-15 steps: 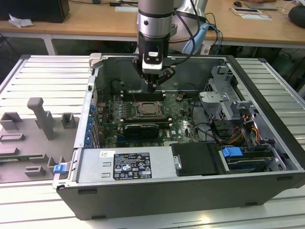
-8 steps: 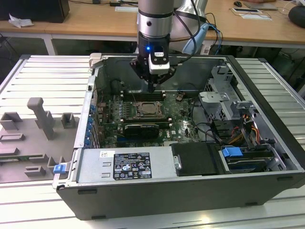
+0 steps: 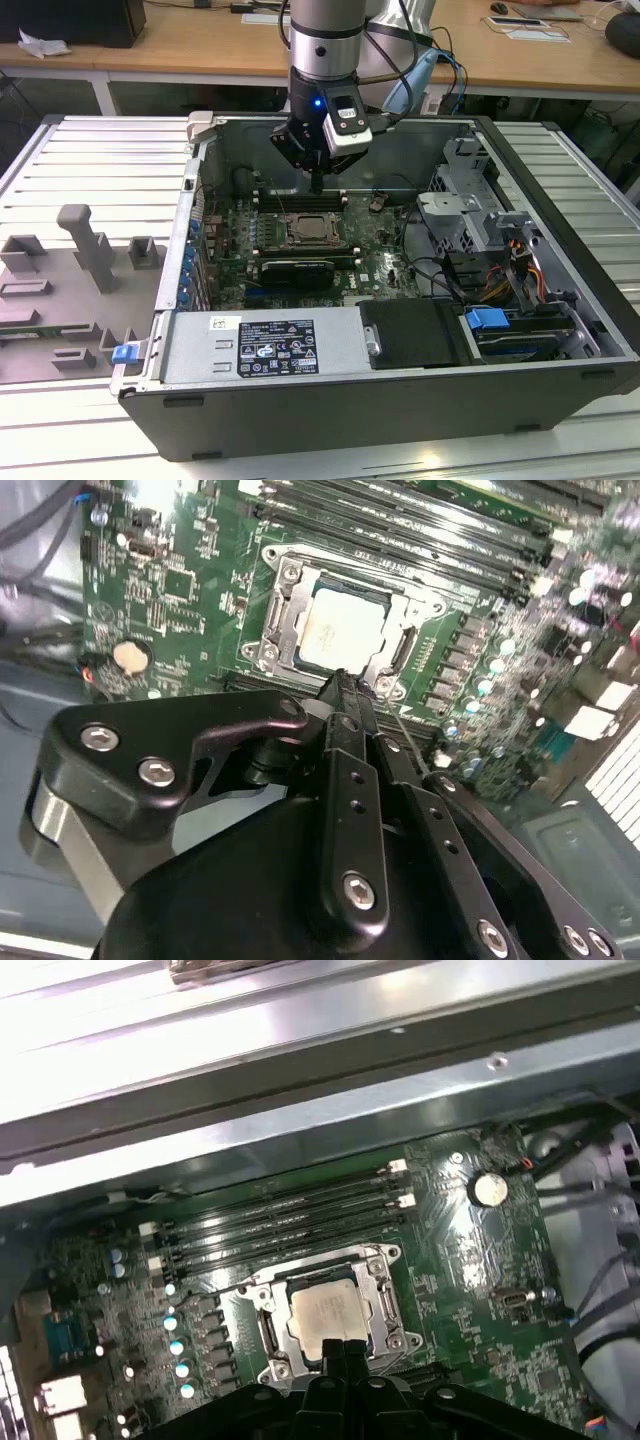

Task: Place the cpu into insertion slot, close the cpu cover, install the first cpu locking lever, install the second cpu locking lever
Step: 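Install the first cpu locking lever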

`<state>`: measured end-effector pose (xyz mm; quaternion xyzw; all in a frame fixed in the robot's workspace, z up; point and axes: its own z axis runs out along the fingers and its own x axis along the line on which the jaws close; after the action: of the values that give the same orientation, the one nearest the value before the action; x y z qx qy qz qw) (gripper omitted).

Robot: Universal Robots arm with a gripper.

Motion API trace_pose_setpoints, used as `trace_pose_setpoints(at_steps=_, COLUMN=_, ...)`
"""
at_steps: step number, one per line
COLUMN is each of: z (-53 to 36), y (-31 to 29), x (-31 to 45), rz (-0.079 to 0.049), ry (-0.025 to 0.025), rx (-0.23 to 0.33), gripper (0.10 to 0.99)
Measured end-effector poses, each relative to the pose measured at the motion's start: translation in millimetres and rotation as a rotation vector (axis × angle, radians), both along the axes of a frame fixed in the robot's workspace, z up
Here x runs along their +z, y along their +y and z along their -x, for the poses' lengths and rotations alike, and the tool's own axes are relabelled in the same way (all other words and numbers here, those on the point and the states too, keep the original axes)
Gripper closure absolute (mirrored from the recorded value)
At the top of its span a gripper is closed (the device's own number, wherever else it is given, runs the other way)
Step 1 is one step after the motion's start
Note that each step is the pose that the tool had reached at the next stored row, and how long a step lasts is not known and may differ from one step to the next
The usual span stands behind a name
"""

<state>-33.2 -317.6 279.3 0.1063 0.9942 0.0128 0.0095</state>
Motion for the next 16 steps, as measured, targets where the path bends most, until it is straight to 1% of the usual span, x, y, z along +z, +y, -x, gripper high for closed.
trace_pose_setpoints(at_steps=1, z=0.0, y=0.0, x=0.0, rz=0.0, ry=0.0, rx=0.043, gripper=0.98)
trace_pose_setpoints(at_steps=5, z=-0.1, y=0.0, x=0.0, rz=0.0, ry=-0.0001, rx=0.126, gripper=0.98)
trace_pose_setpoints(at_steps=7, z=-0.1, y=0.0, x=0.0, rz=0.0, ry=0.0, rx=0.182, gripper=0.98)
trace_pose_setpoints(at_steps=12, z=0.0, y=0.0, x=0.0, rz=0.0, ry=0.0, rx=0.246, gripper=0.98)
trace_pose_setpoints(at_steps=16, z=0.3, y=0.0, x=0.0, rz=0.0, ry=0.0, rx=0.256, gripper=0.98)
